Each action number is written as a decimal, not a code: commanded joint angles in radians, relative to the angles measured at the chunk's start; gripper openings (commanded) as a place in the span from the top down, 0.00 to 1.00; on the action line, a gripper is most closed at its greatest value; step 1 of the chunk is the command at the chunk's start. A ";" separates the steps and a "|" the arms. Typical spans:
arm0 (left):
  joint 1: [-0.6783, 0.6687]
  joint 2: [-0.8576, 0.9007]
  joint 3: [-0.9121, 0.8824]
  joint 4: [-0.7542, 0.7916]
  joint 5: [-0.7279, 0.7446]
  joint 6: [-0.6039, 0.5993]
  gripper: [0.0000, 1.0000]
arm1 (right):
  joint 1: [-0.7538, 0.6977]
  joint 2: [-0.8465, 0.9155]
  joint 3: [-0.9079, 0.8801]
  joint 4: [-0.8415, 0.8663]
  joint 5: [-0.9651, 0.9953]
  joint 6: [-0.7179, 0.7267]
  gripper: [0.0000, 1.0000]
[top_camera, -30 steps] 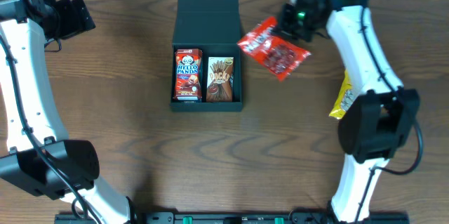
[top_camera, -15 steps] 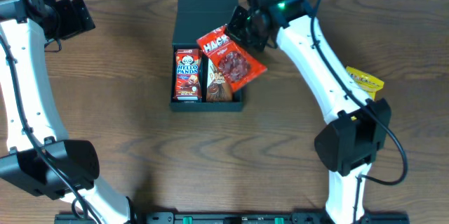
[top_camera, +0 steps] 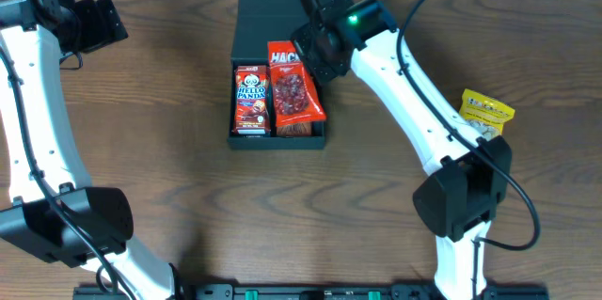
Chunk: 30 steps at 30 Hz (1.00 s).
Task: Pack container
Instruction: 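Lower the red bag into the black box over the Pocky box, then press the red bag down, release, and lift the right gripper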
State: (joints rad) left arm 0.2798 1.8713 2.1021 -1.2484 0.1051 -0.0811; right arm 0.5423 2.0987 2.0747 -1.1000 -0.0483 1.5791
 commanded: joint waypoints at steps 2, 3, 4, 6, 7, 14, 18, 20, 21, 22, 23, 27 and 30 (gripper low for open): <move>0.002 0.008 -0.006 -0.001 0.004 -0.002 0.05 | 0.021 0.001 0.003 -0.008 0.033 0.062 0.99; 0.002 0.008 -0.006 -0.001 0.004 -0.002 0.05 | 0.020 0.003 0.003 -0.012 0.047 0.062 0.98; 0.002 0.008 -0.006 -0.001 0.004 -0.002 0.05 | 0.020 0.006 0.003 -0.016 0.062 0.060 0.99; 0.002 0.008 -0.006 0.000 0.004 -0.002 0.05 | 0.020 0.011 0.003 -0.019 0.080 0.023 0.98; 0.002 0.008 -0.006 0.000 0.004 -0.002 0.05 | 0.020 0.012 0.003 -0.019 0.078 0.001 0.98; 0.002 0.008 -0.006 0.004 0.004 -0.002 0.05 | 0.021 0.026 0.003 -0.021 0.077 -0.118 0.48; 0.002 0.008 -0.006 0.003 0.004 -0.002 0.05 | 0.015 0.026 0.003 0.001 0.078 -0.225 0.09; 0.002 0.008 -0.006 0.003 0.004 -0.001 0.05 | 0.008 0.026 0.003 0.019 0.078 -0.315 0.06; 0.002 0.008 -0.006 0.003 0.004 -0.001 0.05 | 0.005 0.026 0.003 0.026 0.077 -0.375 0.08; 0.002 0.008 -0.006 0.003 0.004 -0.001 0.05 | 0.001 0.026 0.003 0.034 0.071 -0.449 0.14; 0.002 0.008 -0.006 0.003 0.004 -0.001 0.05 | -0.003 0.025 0.005 0.040 0.058 -0.567 0.23; 0.002 0.008 -0.006 0.003 0.003 -0.001 0.05 | 0.002 0.024 0.005 0.028 0.040 -0.916 0.88; 0.002 0.008 -0.006 0.003 0.003 -0.001 0.05 | 0.018 0.031 0.003 -0.028 0.048 -1.038 0.98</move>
State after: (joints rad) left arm 0.2798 1.8713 2.1021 -1.2457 0.1051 -0.0811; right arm 0.5476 2.1086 2.0747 -1.1103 -0.0036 0.7937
